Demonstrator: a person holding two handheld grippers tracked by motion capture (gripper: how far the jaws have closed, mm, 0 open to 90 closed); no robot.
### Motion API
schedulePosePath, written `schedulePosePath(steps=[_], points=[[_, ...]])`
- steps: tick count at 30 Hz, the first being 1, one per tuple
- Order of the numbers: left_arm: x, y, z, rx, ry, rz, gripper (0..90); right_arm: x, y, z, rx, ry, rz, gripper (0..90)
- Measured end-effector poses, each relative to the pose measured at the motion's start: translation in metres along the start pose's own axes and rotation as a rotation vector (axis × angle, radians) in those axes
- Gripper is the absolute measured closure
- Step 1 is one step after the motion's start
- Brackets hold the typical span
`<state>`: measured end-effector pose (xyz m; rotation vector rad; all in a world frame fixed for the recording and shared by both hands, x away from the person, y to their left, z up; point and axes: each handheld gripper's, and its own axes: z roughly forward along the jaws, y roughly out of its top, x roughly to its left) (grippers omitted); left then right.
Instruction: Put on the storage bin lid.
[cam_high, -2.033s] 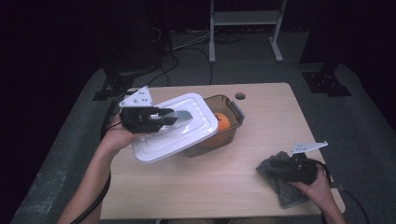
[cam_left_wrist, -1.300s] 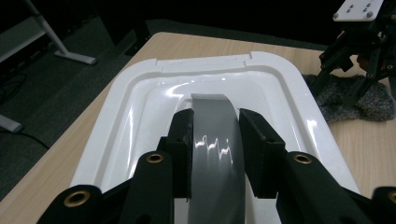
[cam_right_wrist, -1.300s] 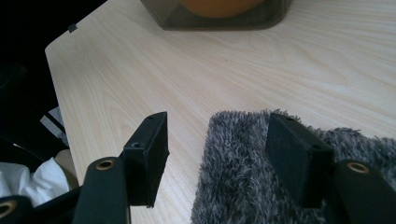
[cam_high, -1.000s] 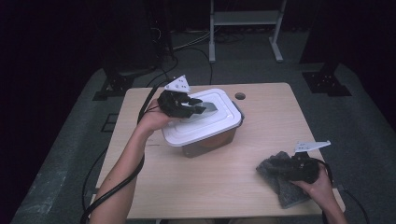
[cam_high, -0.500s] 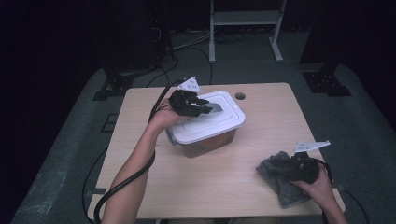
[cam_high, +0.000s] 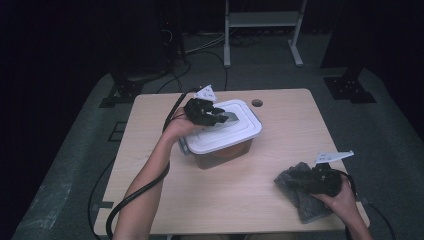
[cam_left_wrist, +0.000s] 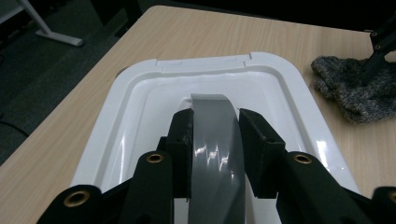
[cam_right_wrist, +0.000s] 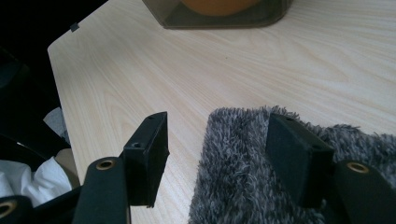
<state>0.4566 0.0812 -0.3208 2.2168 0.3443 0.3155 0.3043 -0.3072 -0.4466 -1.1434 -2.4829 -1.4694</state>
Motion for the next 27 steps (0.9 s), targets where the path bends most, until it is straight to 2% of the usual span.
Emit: schedulePosePath(steps=[6, 9, 19, 26, 27], points=[[0.002, -0.004, 0.004, 0.011, 0.002, 0.000, 66.4, 0.000, -0.001, -0.001, 0.001, 0.002, 0.005, 38.2], [0.002, -0.005, 0.004, -0.002, -0.003, -0.009, 66.3, -0.001, -0.001, 0.000, 0.000, 0.002, 0.002, 38.2], [0.002, -0.010, 0.002, 0.013, -0.015, 0.005, 65.5, -0.001, -0.001, 0.000, -0.002, 0.005, 0.005, 38.2], [0.003, -0.012, 0.001, 0.011, -0.012, -0.002, 62.5, -0.002, -0.002, 0.000, -0.001, 0.007, 0.006, 38.2], [0.003, -0.012, 0.001, 0.001, -0.011, -0.019, 60.6, -0.001, -0.002, 0.000, -0.002, 0.008, 0.009, 38.2]])
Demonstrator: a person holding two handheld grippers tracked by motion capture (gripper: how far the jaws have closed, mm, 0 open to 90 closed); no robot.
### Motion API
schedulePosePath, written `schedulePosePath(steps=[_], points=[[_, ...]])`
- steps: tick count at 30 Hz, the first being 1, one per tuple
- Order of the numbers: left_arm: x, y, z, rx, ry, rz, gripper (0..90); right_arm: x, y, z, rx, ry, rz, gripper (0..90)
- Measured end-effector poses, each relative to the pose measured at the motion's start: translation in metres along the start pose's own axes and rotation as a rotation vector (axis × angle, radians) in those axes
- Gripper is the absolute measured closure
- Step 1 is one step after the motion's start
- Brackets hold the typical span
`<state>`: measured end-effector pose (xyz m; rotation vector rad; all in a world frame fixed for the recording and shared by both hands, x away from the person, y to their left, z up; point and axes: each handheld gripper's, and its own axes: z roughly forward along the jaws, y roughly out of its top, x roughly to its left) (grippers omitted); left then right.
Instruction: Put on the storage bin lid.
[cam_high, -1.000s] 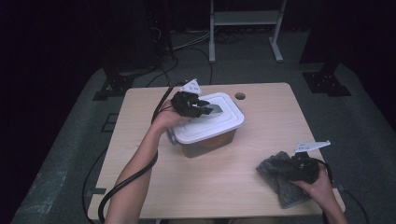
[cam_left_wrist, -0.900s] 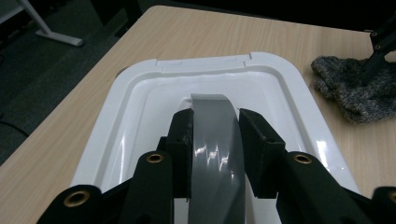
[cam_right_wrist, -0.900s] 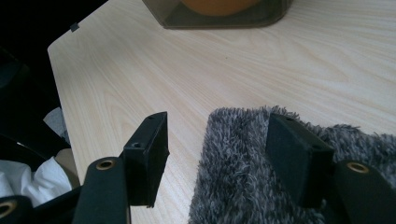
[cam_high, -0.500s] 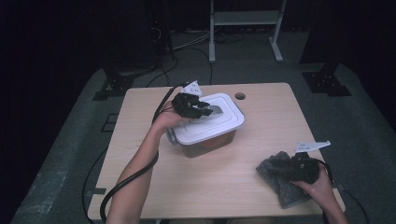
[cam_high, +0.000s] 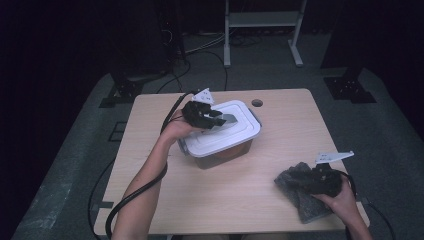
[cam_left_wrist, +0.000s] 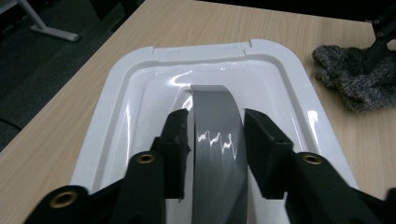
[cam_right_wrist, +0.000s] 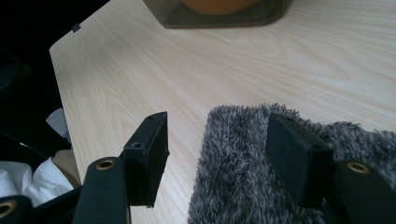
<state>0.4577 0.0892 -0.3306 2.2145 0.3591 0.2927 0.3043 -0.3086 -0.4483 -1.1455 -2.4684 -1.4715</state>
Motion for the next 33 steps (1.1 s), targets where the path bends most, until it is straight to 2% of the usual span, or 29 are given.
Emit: schedulePosePath(steps=[6, 11, 20, 23, 33], points=[[-0.001, 0.001, -0.010, -0.037, 0.003, -0.009, 54.5, 0.000, 0.001, 0.000, -0.004, -0.002, -0.002, 38.2], [-0.001, 0.002, -0.020, -0.078, -0.010, -0.034, 49.9, 0.000, 0.002, 0.001, -0.004, -0.002, -0.005, 38.1], [-0.011, -0.002, -0.037, -0.088, -0.009, -0.040, 42.1, 0.001, 0.005, 0.002, -0.004, -0.003, -0.008, 37.5], [-0.014, -0.002, -0.043, -0.105, -0.014, -0.053, 39.5, 0.001, 0.005, 0.003, -0.001, -0.007, -0.010, 37.2], [-0.028, -0.006, -0.056, -0.133, -0.015, -0.054, 32.7, -0.002, 0.006, 0.002, -0.011, -0.019, -0.006, 35.1]])
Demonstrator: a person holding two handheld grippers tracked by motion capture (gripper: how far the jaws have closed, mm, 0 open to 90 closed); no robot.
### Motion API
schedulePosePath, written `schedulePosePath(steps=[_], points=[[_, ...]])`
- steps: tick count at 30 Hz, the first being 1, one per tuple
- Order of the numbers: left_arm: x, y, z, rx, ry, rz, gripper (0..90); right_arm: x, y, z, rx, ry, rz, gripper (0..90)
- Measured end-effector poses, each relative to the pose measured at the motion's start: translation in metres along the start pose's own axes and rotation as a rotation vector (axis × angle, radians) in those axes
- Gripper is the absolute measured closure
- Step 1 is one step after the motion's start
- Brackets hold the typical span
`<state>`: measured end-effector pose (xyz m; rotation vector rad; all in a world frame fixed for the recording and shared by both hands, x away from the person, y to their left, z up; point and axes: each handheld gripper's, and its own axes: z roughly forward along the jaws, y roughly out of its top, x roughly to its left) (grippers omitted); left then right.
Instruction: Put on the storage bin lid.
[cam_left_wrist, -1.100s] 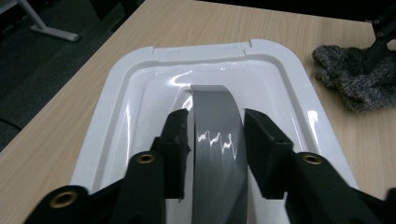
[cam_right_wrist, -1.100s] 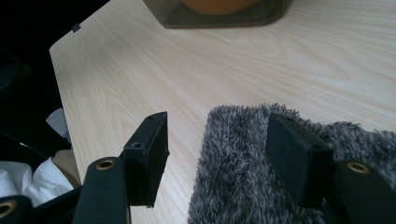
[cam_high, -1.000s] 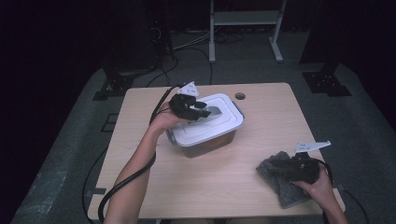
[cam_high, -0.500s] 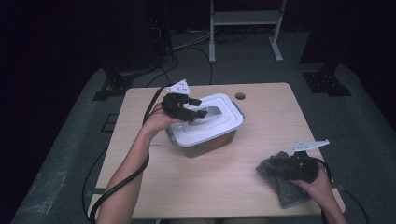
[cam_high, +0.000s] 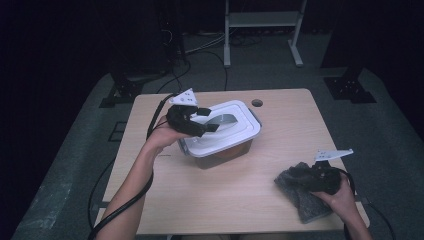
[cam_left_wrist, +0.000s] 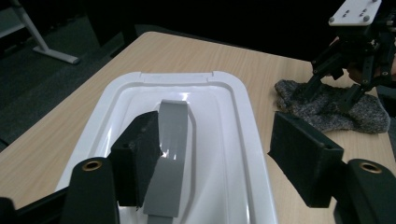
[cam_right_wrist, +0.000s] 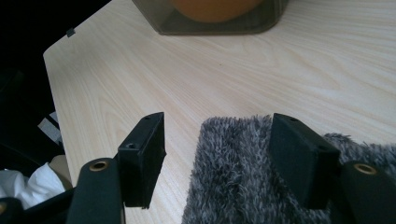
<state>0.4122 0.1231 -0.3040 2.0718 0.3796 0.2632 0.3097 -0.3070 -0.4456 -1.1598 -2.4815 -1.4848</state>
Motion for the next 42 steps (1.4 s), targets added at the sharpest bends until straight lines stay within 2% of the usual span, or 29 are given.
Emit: schedulePosePath(steps=[17, 26, 27, 42], points=[[-0.015, -0.016, -0.025, 0.012, 0.039, -0.015, 19.7, -0.001, 0.000, -0.002, -0.008, -0.009, 0.003, 33.9], [-0.022, -0.032, -0.039, 0.003, 0.050, -0.031, 17.5, -0.001, 0.000, -0.002, -0.006, -0.011, 0.004, 33.8], [-0.024, -0.036, -0.042, -0.006, 0.055, -0.050, 17.3, -0.001, 0.000, -0.002, -0.005, -0.011, 0.004, 33.8], [-0.035, -0.063, -0.057, -0.029, 0.087, -0.080, 12.1, 0.000, -0.001, -0.001, -0.003, -0.015, 0.004, 33.5]])
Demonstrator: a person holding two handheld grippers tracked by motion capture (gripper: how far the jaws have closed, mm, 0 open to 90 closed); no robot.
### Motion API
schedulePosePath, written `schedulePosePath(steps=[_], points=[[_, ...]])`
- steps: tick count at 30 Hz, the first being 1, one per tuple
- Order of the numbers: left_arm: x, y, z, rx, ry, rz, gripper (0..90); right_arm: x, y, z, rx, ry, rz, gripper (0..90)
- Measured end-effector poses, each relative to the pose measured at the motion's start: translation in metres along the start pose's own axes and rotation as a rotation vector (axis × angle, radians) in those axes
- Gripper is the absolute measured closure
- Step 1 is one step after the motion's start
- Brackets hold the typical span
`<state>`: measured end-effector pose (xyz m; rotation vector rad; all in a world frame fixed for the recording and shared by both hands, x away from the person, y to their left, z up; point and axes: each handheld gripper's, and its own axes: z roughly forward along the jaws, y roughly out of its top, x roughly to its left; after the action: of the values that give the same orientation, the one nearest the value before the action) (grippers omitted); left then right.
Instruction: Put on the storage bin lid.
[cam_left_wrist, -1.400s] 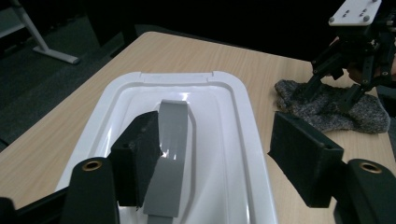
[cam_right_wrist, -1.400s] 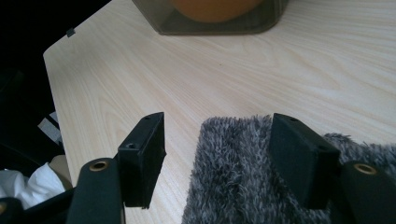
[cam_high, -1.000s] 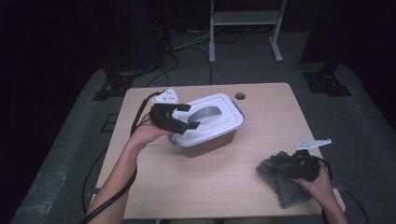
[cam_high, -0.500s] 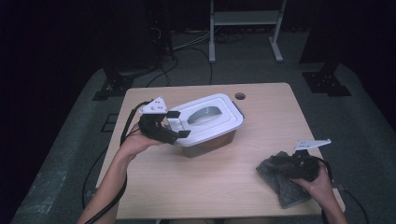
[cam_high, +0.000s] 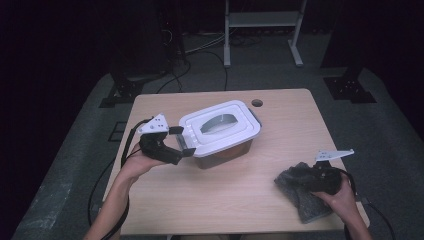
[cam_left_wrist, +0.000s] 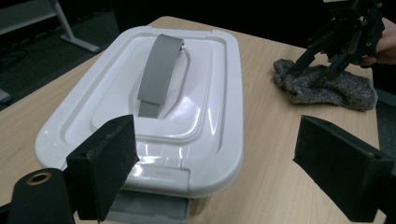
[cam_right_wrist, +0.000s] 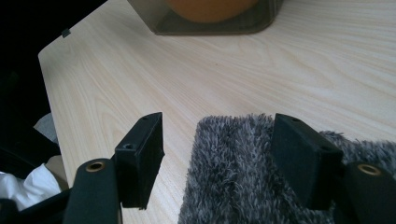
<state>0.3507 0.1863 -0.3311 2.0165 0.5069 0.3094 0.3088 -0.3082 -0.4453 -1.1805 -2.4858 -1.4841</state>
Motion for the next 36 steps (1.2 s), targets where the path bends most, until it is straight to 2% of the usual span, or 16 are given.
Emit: schedulePosePath(steps=[6, 13, 16, 24, 30, 36], points=[[-0.002, -0.012, -0.007, 0.000, 0.013, -0.007, 10.0, 0.000, 0.000, 0.000, 0.004, -0.001, -0.001, 33.5], [-0.001, -0.026, -0.014, -0.003, 0.028, -0.034, 8.3, 0.001, 0.000, 0.001, 0.008, -0.003, -0.001, 33.5], [0.000, -0.032, -0.019, -0.015, 0.047, -0.040, 8.4, 0.001, 0.000, 0.001, 0.008, -0.003, -0.003, 33.5], [-0.002, -0.045, -0.027, -0.050, 0.055, -0.062, 8.3, 0.001, -0.001, 0.001, 0.012, -0.004, 0.001, 33.4], [-0.005, -0.054, -0.030, -0.038, 0.074, -0.056, 8.3, 0.001, -0.001, 0.001, 0.011, -0.006, 0.001, 33.3], [-0.008, -0.067, -0.030, -0.024, 0.073, -0.064, 8.3, 0.002, -0.001, 0.001, 0.012, -0.006, 0.005, 33.2]])
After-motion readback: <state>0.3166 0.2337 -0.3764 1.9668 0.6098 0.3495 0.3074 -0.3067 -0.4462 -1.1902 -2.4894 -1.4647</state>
